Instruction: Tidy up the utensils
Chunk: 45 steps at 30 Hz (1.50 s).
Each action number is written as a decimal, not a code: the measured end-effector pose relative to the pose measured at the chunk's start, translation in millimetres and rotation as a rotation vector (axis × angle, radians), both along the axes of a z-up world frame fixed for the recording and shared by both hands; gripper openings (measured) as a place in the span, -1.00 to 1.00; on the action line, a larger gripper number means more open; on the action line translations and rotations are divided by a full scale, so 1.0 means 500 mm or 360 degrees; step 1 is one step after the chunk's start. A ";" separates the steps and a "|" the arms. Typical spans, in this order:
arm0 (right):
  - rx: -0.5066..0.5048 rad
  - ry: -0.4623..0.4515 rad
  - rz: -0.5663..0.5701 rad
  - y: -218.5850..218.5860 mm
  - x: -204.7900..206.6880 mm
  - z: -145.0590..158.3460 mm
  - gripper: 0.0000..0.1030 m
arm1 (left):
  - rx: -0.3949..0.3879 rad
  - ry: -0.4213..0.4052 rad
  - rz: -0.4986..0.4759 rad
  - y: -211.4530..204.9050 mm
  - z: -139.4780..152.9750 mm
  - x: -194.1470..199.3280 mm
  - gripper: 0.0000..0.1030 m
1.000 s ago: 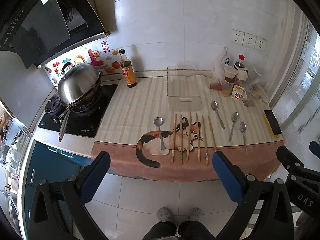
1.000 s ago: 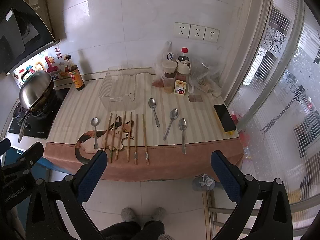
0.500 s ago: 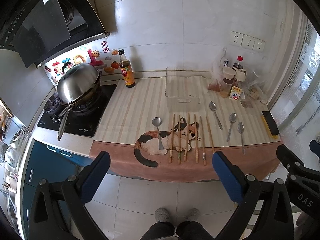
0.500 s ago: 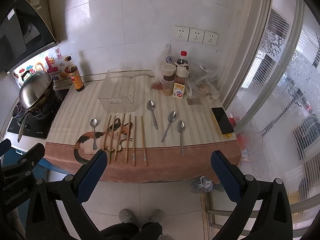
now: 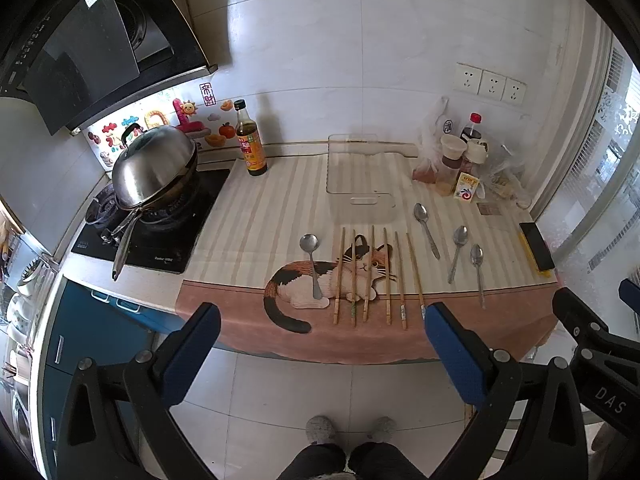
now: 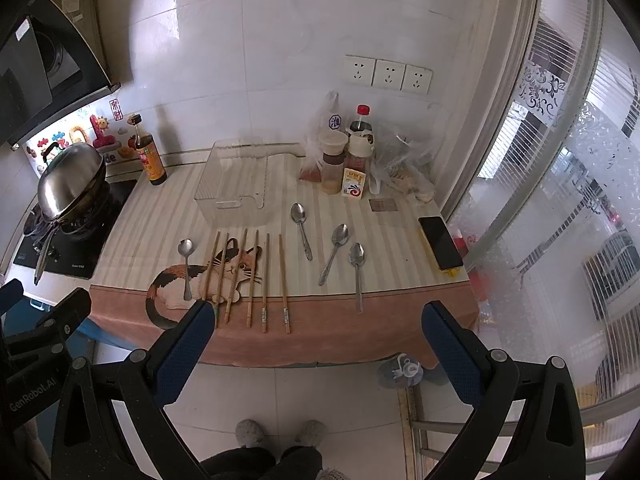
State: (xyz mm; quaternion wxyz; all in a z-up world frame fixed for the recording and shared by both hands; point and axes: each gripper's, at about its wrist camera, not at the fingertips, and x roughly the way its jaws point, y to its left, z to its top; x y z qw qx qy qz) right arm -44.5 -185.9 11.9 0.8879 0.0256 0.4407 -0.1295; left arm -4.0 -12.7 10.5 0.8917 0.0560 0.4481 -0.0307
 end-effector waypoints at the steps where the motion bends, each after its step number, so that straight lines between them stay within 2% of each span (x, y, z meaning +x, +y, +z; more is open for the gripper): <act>1: -0.0003 -0.0002 0.0000 -0.001 -0.002 0.002 1.00 | -0.0005 -0.0001 -0.0001 -0.002 0.001 -0.002 1.00; 19: -0.0015 -0.0008 -0.0001 -0.002 -0.003 0.004 1.00 | -0.0021 -0.0002 -0.0004 -0.007 0.002 -0.006 1.00; 30: -0.0017 -0.0006 -0.0001 -0.002 -0.002 0.003 1.00 | -0.0035 0.0011 -0.0008 0.001 -0.002 0.020 1.00; 39: -0.0010 0.0015 -0.0025 0.000 0.033 -0.001 1.00 | -0.0050 0.0021 -0.0024 0.003 -0.017 0.043 1.00; 45: 0.0017 -0.0064 -0.0082 0.007 0.060 -0.010 1.00 | -0.0053 -0.0129 -0.0132 0.029 -0.040 0.084 1.00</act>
